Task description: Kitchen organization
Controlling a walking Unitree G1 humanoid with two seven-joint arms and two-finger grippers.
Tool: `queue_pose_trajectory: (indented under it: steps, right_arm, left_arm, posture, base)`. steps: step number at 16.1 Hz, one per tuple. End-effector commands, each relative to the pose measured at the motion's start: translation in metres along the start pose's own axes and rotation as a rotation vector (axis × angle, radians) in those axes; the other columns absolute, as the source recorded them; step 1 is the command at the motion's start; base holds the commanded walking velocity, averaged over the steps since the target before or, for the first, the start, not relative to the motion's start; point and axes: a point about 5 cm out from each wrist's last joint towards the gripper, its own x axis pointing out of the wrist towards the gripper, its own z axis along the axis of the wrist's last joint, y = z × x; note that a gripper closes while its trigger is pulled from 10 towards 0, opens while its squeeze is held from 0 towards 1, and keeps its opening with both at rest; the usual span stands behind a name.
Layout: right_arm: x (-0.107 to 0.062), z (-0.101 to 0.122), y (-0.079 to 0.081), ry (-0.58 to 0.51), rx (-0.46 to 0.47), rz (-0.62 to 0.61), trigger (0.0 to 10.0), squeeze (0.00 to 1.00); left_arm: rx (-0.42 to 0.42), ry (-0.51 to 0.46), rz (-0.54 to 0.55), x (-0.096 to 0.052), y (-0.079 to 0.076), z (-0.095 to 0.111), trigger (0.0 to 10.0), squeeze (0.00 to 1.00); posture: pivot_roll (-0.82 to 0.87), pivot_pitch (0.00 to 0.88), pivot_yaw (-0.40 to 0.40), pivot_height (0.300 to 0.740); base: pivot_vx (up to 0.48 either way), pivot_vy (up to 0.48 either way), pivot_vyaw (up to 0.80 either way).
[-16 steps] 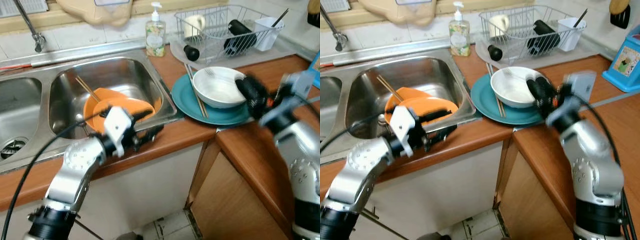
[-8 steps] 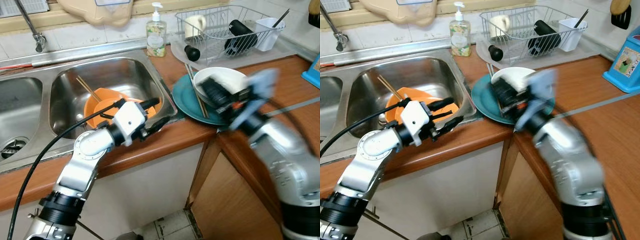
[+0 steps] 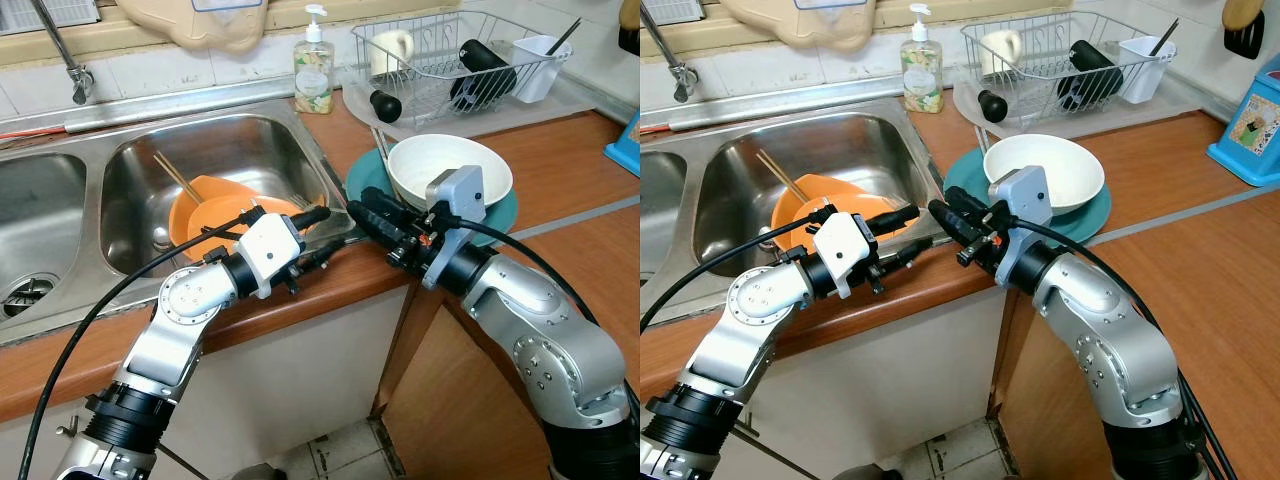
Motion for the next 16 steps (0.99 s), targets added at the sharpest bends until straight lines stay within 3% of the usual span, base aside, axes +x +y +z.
queue_pose_trajectory:
  steps: [1,2,3,4,11,14,15,16]
  right_arm:
    - [0.002,0.001,0.009,0.005,-0.004,0.05,0.0,0.0]
    - [0.002,0.0,0.011,0.012,-0.009,0.055,0.0,0.0]
    - [0.002,-0.001,0.011,0.017,-0.017,0.052,0.0,0.0]
    - [0.003,-0.001,0.008,0.021,-0.026,0.023,0.0,0.0]
    - [0.007,-0.005,-0.002,0.025,-0.049,-0.118,0.0,0.0]
    - [0.007,-0.005,-0.001,0.03,-0.051,-0.114,0.0,0.0]
    - [0.007,-0.006,-0.001,0.036,-0.055,-0.116,0.0,0.0]
    - [0.007,-0.006,0.0,0.039,-0.057,-0.116,0.0,0.0]
  left_arm:
    - [0.021,0.013,0.0,0.001,0.0,-0.002,0.3,0.0]
    - [0.025,0.01,0.004,0.001,0.001,-0.002,0.4,0.0]
    - [0.026,0.007,0.005,0.001,0.001,-0.001,1.1,0.0]
    - [0.03,0.007,0.003,0.0,0.001,-0.001,10.0,0.0]
    - [0.058,0.002,0.009,-0.005,0.008,-0.001,10.0,0.0]
    - [0.062,-0.019,0.022,-0.003,0.01,0.002,10.0,0.0]
    - [0.048,-0.03,0.025,-0.002,0.011,0.003,10.0,0.08]
    - [0.043,-0.031,0.026,-0.001,0.012,0.003,10.0,1.0]
  posture:
    - [-0.14,0.0,0.068,0.74]
    - [-0.14,0.0,0.068,0.74]
    - [-0.14,0.0,0.069,0.74]
    - [-0.14,0.0,0.072,0.74]
    - [-0.14,0.0,0.098,0.74]
    - [-0.15,0.0,0.1,0.74]
    - [-0.15,0.0,0.1,0.74]
    - [-0.15,0.0,0.1,0.74]
  base:
    - [0.0,0.0,0.0]
    - [0.0,0.0,0.0]
    - [0.0,0.0,0.0]
    - [0.0,0.0,0.0]
    - [0.0,0.0,0.0]
    - [0.0,0.0,0.0]
    - [0.0,0.0,0.0]
    - [0.0,0.0,0.0]
